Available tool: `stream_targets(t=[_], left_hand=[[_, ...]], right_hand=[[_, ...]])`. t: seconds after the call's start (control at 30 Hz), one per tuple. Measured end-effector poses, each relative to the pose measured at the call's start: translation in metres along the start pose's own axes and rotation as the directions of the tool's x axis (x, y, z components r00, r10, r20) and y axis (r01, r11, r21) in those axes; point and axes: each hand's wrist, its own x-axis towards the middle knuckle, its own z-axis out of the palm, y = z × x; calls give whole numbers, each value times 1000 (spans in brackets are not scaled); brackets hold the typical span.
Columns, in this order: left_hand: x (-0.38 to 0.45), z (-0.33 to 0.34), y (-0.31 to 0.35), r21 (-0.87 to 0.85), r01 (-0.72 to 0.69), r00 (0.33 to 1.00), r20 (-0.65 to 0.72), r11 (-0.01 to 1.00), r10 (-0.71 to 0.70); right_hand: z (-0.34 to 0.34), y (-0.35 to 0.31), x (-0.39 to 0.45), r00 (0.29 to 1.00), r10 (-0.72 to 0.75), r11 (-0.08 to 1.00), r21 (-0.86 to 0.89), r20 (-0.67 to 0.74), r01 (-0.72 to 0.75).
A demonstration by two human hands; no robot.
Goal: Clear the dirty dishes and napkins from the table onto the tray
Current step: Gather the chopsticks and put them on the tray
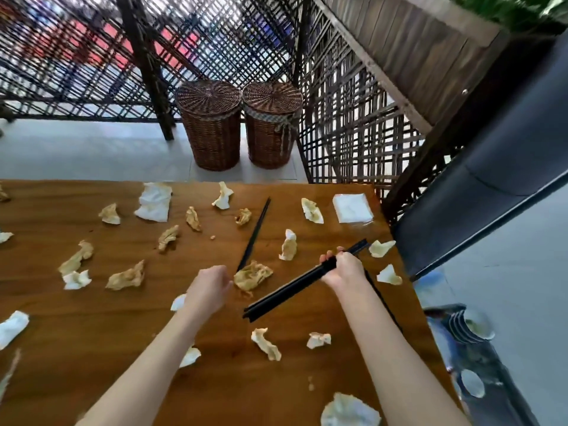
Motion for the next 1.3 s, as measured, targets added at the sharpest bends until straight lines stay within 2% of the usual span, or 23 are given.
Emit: stream_targets(t=[0.13, 0.37, 0.53, 0.9, 1.3], left_hand=[[36, 16, 11, 2, 95, 994, -49, 996, -94], [82, 43, 18, 20, 151, 985, -92, 988, -149], [98, 57, 26, 71, 183, 971, -171, 981, -169], [101, 61, 37, 38, 279, 954, -126, 959, -273], [93, 42, 31, -87, 285, 949, -112, 955, -293]], right_hand=[[5, -7, 25, 998, 39, 999, 16, 42, -40], [6, -4, 63, 991, 95, 994, 41, 94, -99], [-1, 6, 81, 986, 124, 991, 44, 112, -130], [-19, 2, 84, 989, 138, 988, 65, 52, -141], [-35, -12, 67, 993, 116, 992, 53, 18, -117]])
